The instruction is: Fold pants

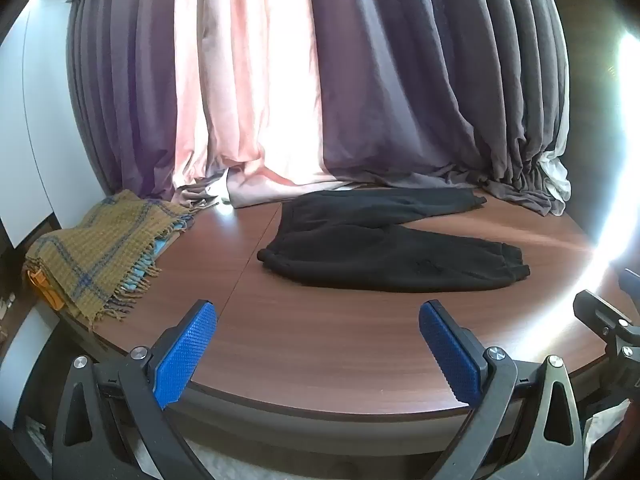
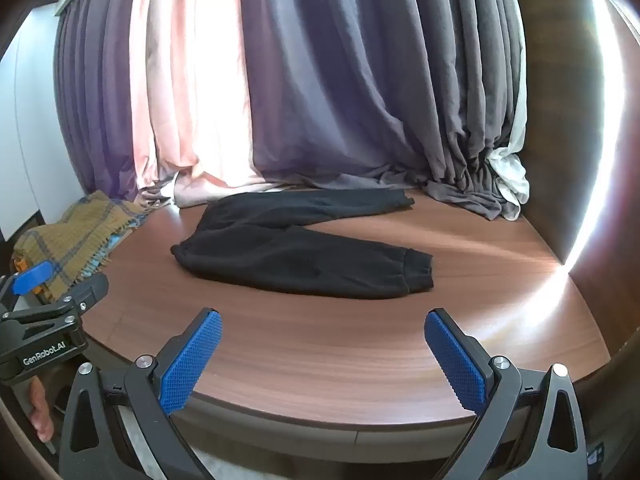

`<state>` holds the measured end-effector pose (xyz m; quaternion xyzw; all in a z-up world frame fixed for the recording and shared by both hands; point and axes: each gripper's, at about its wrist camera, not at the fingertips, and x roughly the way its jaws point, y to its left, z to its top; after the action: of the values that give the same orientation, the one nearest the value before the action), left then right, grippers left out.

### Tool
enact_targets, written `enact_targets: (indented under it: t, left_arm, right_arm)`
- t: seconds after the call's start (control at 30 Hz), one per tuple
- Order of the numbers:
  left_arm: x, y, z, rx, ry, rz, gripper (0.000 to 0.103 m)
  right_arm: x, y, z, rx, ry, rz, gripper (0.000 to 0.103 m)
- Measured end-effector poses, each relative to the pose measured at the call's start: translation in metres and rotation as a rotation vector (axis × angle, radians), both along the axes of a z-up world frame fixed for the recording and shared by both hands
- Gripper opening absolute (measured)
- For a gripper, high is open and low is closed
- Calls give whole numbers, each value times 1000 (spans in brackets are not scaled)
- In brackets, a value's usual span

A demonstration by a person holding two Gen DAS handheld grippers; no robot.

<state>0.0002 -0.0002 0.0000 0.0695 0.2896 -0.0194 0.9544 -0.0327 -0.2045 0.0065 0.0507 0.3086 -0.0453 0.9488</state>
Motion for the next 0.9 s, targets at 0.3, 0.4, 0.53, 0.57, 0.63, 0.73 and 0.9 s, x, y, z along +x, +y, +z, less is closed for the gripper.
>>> enact_targets:
  t: [0.3, 0.4, 0.53, 0.57, 0.63, 0.73, 0.9]
  left_arm:
    - [-2, 1, 5, -11, -2, -6, 103]
    - [2, 2, 7, -16, 3, -9, 103]
    - [1, 2, 8, -11, -7, -7, 103]
    - [2, 3, 9, -10, -7, -5, 103]
    - [3, 3, 10, -11, -6, -4, 103]
    - [1, 2, 9, -12, -10, -6, 103]
    - [3, 1, 12, -14, -14, -11, 103]
  right_arm:
    - [-1, -1, 1, -2, 3, -4, 102]
    - [0, 2, 1, -6, 3, -2, 102]
    - [1, 3, 2, -4, 3, 0, 102]
    - [2, 3, 1, -5, 3, 0, 102]
    - [1, 3, 1, -7, 1, -1, 102]
    - [2, 1, 0, -7, 2, 1, 102]
    - [1, 3, 0, -9, 0, 1, 102]
